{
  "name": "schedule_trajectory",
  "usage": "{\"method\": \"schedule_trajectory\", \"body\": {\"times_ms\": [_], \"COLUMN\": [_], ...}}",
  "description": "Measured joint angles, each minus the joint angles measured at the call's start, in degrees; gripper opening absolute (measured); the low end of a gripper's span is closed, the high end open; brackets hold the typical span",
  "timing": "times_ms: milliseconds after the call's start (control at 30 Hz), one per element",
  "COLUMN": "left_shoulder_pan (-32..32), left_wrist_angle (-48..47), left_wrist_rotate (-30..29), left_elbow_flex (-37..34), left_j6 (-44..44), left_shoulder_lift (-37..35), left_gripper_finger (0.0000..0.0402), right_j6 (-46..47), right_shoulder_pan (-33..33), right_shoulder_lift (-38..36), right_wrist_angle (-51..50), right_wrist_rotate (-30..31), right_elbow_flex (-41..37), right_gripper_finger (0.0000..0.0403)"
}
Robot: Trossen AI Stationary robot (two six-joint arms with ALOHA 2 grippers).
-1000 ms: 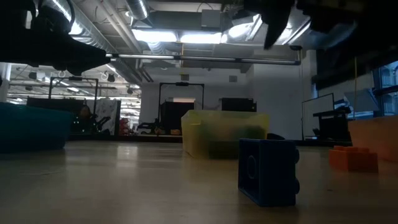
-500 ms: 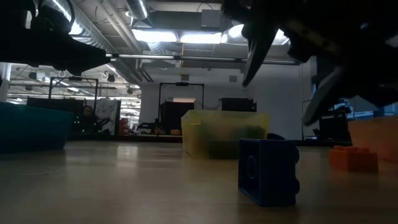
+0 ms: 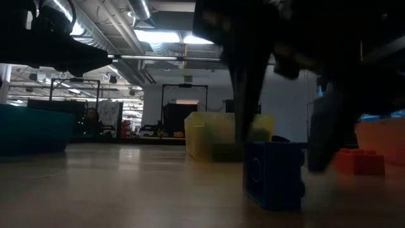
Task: Sort blocks by size
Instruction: Put the blue 4 stud game piece into the orange bin
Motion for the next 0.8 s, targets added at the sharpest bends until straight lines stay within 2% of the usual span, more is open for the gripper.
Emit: {"method": "schedule_trajectory", "body": {"times_ms": [300, 433, 600, 800], "left_shoulder_pan": [0.0, 0.0, 0.0, 0.0], "left_wrist_angle": [0.0, 0.0, 0.0, 0.0], "left_wrist_rotate": [0.0, 0.0, 0.0, 0.0], "left_elbow_flex": [0.0, 0.0, 0.0, 0.0], "left_j6": [0.2, 0.0, 0.0, -0.3], "left_shoulder_lift": [0.0, 0.0, 0.0, 0.0], "left_gripper_finger": [0.0194, 0.0194, 0.0194, 0.0194], "right_j6": [-0.2, 0.8, 8.1, 18.2], "right_shoulder_pan": [0.0, 0.1, 0.1, 0.2], "right_shoulder_lift": [4.2, 4.2, 4.3, 4.4], "right_wrist_angle": [-2.5, -2.9, -3.1, -3.0], "right_wrist_rotate": [0.0, -0.1, 0.7, 4.2], "right_elbow_flex": [3.4, 3.4, 3.4, 3.4], "right_gripper_finger": [0.0248, 0.0213, 0.0160, 0.0134]}}
